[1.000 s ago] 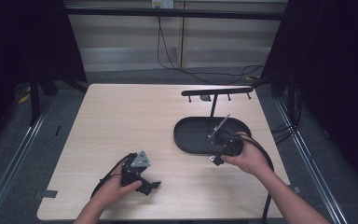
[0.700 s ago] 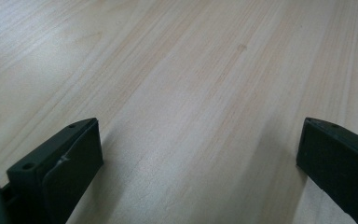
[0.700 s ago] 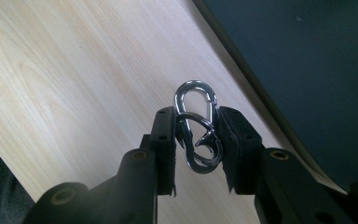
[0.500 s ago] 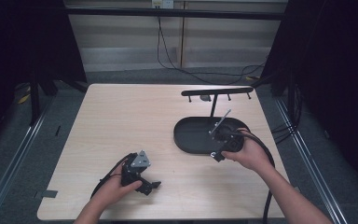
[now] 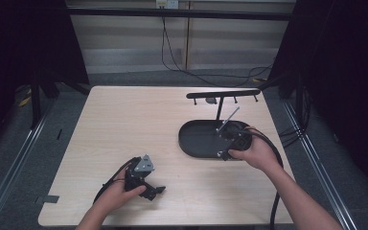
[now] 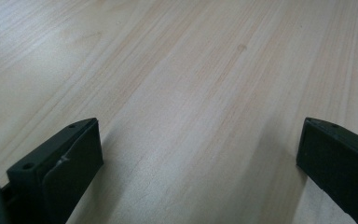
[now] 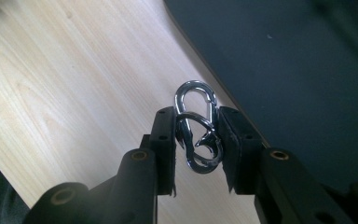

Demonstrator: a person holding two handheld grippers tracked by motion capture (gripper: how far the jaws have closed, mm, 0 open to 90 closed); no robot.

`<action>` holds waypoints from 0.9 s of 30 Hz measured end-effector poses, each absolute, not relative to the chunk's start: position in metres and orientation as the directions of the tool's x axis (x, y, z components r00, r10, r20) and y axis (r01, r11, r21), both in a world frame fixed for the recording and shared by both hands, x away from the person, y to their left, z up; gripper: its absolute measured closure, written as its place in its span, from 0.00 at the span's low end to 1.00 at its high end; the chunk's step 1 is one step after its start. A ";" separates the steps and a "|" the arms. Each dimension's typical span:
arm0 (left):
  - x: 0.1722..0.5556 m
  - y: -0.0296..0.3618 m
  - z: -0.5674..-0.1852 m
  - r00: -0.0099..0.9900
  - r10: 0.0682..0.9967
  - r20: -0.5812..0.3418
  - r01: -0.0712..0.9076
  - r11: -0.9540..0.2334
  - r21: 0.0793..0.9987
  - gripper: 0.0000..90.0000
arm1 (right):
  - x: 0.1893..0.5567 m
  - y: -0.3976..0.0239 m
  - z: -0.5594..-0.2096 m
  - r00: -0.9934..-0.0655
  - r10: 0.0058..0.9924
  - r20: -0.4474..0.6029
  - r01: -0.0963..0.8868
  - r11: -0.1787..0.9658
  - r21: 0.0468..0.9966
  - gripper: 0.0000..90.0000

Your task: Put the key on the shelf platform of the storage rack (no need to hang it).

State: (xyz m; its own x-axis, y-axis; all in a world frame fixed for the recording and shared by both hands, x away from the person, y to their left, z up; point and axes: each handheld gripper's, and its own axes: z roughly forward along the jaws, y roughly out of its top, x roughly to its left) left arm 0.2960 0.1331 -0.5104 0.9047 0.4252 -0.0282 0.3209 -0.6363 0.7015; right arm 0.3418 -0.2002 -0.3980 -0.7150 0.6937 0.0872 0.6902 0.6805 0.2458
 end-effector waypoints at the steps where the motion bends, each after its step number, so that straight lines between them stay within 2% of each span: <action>1: 0.296 0.133 -0.510 0.905 0.425 -0.028 0.321 -0.636 0.701 0.00 | 0.342 -0.200 -0.398 -0.715 0.694 0.087 0.690 0.681 0.246 0.76; 27: 0.295 0.132 -0.511 0.900 0.434 -0.036 0.329 -0.625 0.708 0.00 | 0.357 -0.210 -0.389 -0.687 0.722 0.083 0.716 0.654 0.243 0.76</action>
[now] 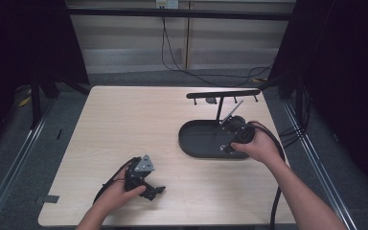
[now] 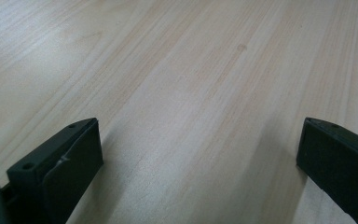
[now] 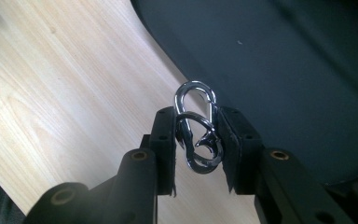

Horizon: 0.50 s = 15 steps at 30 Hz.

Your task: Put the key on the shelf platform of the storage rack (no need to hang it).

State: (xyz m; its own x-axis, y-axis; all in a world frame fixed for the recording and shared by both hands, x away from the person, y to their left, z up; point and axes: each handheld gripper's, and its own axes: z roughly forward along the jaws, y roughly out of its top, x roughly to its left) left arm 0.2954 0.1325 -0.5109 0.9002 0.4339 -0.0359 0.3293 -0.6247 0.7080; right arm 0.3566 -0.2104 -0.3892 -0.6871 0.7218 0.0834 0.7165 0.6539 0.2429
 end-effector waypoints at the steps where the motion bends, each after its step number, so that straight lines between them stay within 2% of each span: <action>1: 0.295 0.132 -0.511 0.900 0.434 -0.036 0.330 -0.624 0.708 0.00 | 0.357 -0.211 -0.388 -0.686 0.724 0.078 0.717 0.654 0.241 0.76; 15: 0.296 0.132 -0.511 0.901 0.433 -0.033 0.326 -0.625 0.709 0.00 | 0.367 -0.214 -0.382 -0.673 0.736 0.065 0.728 0.644 0.236 0.76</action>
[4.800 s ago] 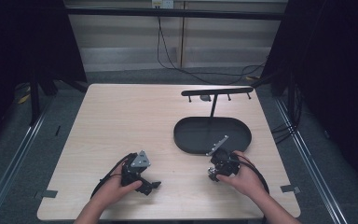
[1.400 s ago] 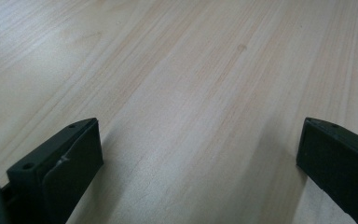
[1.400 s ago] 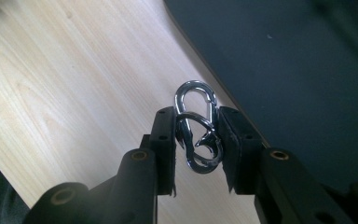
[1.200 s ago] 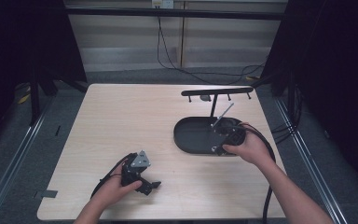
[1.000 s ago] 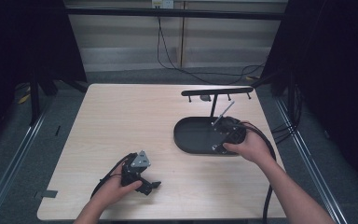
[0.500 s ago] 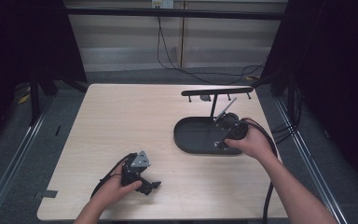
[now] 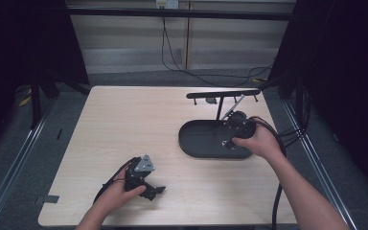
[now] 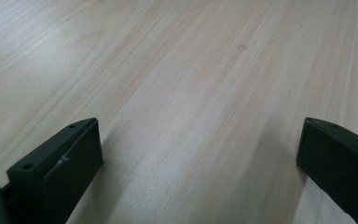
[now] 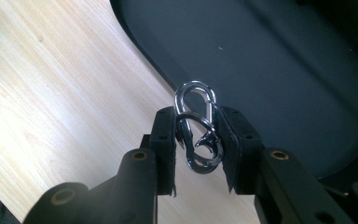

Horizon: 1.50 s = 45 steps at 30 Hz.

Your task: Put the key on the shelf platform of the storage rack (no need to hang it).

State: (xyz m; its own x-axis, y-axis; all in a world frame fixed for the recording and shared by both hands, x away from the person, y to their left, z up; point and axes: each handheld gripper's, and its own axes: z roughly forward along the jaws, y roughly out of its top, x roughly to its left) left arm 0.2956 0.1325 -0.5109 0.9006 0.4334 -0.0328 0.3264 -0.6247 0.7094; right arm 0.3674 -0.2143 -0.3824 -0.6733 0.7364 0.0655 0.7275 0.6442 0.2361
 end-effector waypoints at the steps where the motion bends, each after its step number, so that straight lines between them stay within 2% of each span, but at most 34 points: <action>1: 0.296 0.132 -0.511 0.901 0.434 -0.033 0.327 -0.624 0.709 0.00 | 0.368 -0.214 -0.383 -0.673 0.737 0.060 0.726 0.644 0.241 0.76; 26: 0.296 0.132 -0.511 0.901 0.433 -0.034 0.327 -0.624 0.709 0.00 | 0.391 -0.216 -0.397 -0.606 0.794 0.043 0.773 0.575 0.270 0.76; 28: 0.296 0.132 -0.511 0.901 0.433 -0.033 0.326 -0.625 0.709 0.00 | 0.392 -0.217 -0.398 -0.607 0.794 0.040 0.770 0.575 0.279 0.79; 29: 0.296 0.132 -0.511 0.900 0.434 -0.034 0.327 -0.624 0.709 0.00 | 0.392 -0.217 -0.397 -0.608 0.792 0.058 0.770 0.570 0.288 0.97; 30: 0.296 0.133 -0.511 0.901 0.433 -0.033 0.327 -0.625 0.709 0.00 | 0.392 -0.217 -0.397 -0.605 0.795 0.045 0.766 0.566 0.306 0.99; 45: 0.295 0.132 -0.511 0.900 0.435 -0.037 0.330 -0.623 0.710 0.00 | 0.403 -0.226 -0.414 -0.558 0.829 0.038 0.799 0.524 0.294 0.99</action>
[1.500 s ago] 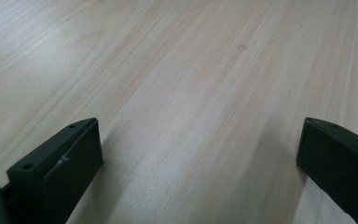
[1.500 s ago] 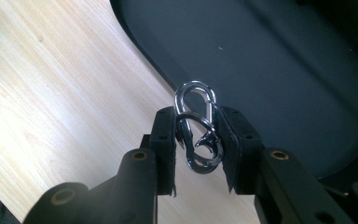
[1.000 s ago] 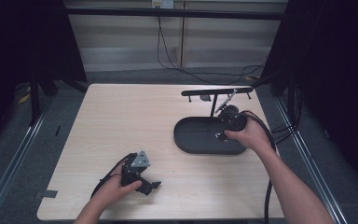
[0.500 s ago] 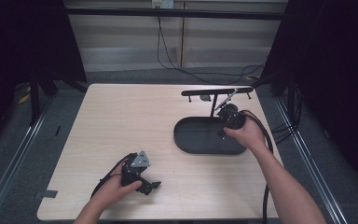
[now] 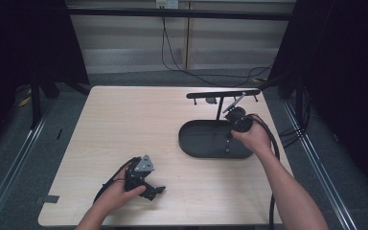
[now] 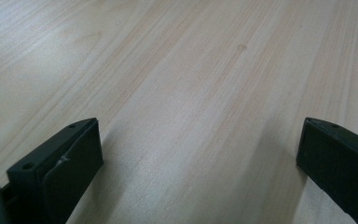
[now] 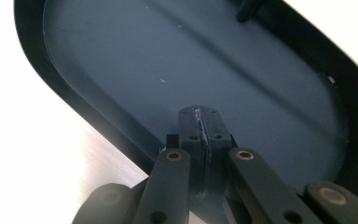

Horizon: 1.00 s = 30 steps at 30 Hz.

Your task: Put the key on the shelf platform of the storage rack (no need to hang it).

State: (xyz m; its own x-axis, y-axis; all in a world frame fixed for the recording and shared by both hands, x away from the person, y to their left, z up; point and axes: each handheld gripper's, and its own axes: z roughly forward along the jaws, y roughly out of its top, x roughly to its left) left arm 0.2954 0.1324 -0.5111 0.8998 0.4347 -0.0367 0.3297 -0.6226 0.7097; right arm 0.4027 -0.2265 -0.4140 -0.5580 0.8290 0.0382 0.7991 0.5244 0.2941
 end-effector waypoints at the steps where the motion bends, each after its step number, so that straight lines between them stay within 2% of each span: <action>1: 0.295 0.132 -0.511 0.900 0.434 -0.037 0.330 -0.624 0.708 0.00 | 0.403 -0.227 -0.415 -0.558 0.829 0.036 0.800 0.525 0.291 0.99; 17: 0.295 0.132 -0.511 0.900 0.434 -0.037 0.330 -0.624 0.708 0.00 | 0.408 -0.225 -0.428 -0.543 0.840 0.008 0.799 0.513 0.313 0.98; 30: 0.296 0.133 -0.510 0.905 0.425 -0.027 0.320 -0.637 0.701 0.00 | 0.403 -0.232 -0.428 -0.541 0.841 0.014 0.797 0.507 0.330 0.85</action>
State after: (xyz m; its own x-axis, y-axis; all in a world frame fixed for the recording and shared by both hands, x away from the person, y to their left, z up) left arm 0.2960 0.1331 -0.5104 0.9049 0.4247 -0.0265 0.3196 -0.6372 0.7013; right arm 0.4033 -0.2316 -0.4283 -0.5407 0.8411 0.0140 0.7966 0.5066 0.3299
